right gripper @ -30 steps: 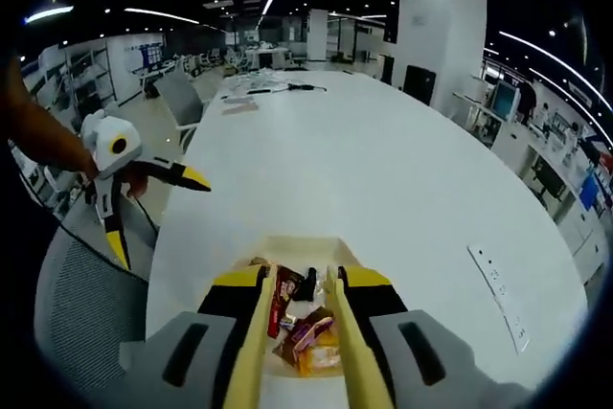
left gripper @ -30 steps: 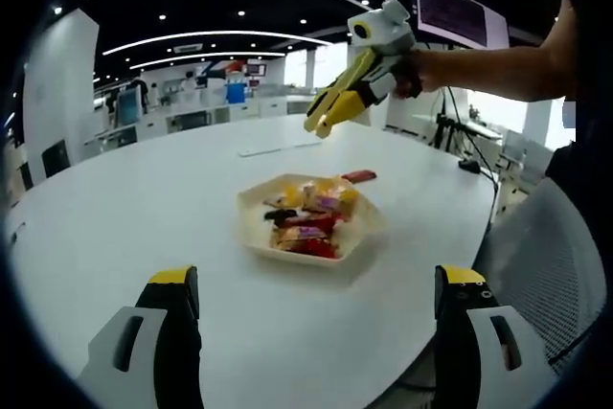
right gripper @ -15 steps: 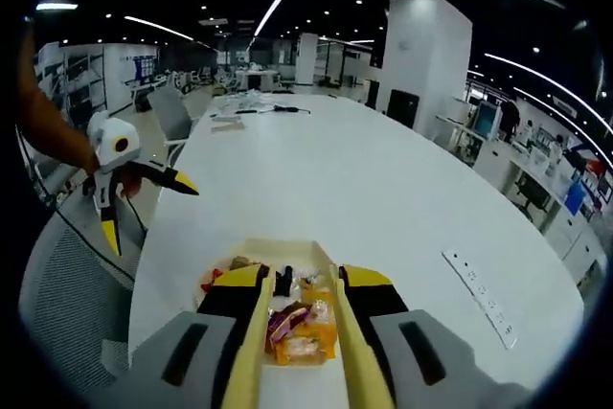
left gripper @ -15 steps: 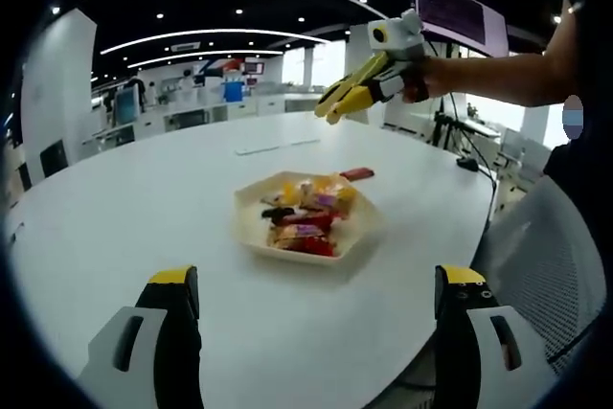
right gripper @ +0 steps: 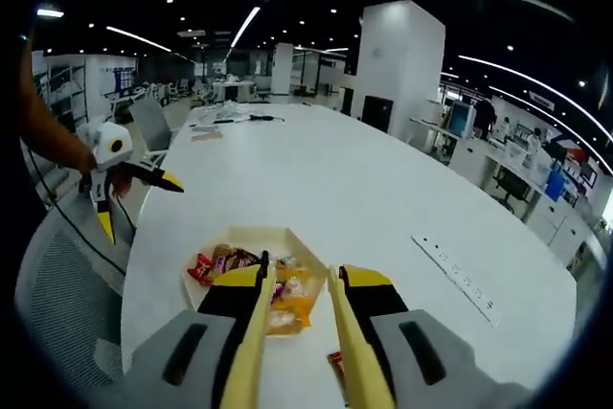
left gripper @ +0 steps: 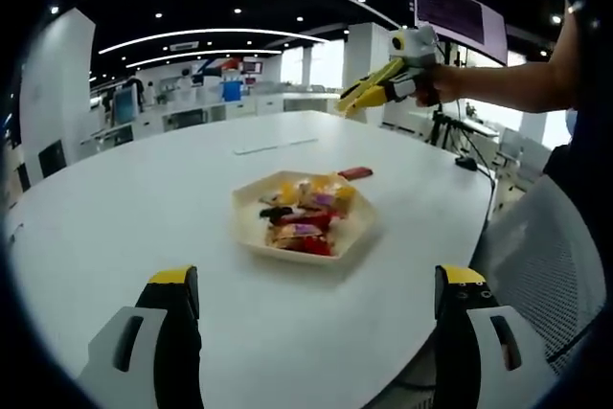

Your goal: Place the target food into the container with the food tongs after gripping and lifting it, then release it inside without dropping or visibly crushing the food.

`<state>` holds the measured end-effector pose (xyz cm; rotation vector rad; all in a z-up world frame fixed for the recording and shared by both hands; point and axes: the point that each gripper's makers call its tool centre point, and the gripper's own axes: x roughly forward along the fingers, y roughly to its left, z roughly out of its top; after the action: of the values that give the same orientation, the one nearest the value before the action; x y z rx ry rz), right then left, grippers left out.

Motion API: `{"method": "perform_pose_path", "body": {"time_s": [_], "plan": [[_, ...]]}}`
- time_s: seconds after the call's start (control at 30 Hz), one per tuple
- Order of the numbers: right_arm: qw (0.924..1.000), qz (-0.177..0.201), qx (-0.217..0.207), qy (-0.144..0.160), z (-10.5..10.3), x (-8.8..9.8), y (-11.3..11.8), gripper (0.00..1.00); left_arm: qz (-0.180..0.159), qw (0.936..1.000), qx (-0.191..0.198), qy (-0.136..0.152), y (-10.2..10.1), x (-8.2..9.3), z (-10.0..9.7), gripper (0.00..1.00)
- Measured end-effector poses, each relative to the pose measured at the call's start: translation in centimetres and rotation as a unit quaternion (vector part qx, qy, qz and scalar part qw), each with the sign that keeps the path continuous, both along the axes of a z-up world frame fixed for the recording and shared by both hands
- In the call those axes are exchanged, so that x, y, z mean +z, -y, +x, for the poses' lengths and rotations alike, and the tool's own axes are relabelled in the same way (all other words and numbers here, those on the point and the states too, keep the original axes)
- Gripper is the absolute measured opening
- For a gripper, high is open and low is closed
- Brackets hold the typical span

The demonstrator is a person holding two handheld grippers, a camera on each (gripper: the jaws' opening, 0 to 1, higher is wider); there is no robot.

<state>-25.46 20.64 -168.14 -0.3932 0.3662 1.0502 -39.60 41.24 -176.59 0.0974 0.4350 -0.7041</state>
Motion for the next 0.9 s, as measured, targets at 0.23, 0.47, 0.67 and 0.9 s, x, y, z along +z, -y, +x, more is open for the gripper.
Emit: {"method": "perform_pose_path", "body": {"time_s": [0.23, 0.47, 0.67, 0.9], "plan": [[0.9997, -0.001, -0.024, 0.0, -0.3, -0.1, 3.3, 0.3, 0.001, 1.0, 0.002, 0.0, 0.0, 0.0, 0.0, 0.99], [0.9993, 0.006, -0.036, 0.001, 0.0, -0.1, 5.7, 0.3, 0.002, 1.0, 0.003, -0.001, 0.0, -0.1, 0.0, 0.99], [0.9995, 0.008, -0.03, 0.007, 0.3, -0.5, 7.0, 0.3, 0.005, 1.0, 0.003, -0.003, -0.1, -0.2, 0.0, 0.99], [0.9996, 0.008, -0.027, 0.001, 1.2, -1.3, 7.8, 0.3, 0.019, 0.9998, 0.006, -0.007, -0.2, -0.6, 0.0, 0.99]]}}
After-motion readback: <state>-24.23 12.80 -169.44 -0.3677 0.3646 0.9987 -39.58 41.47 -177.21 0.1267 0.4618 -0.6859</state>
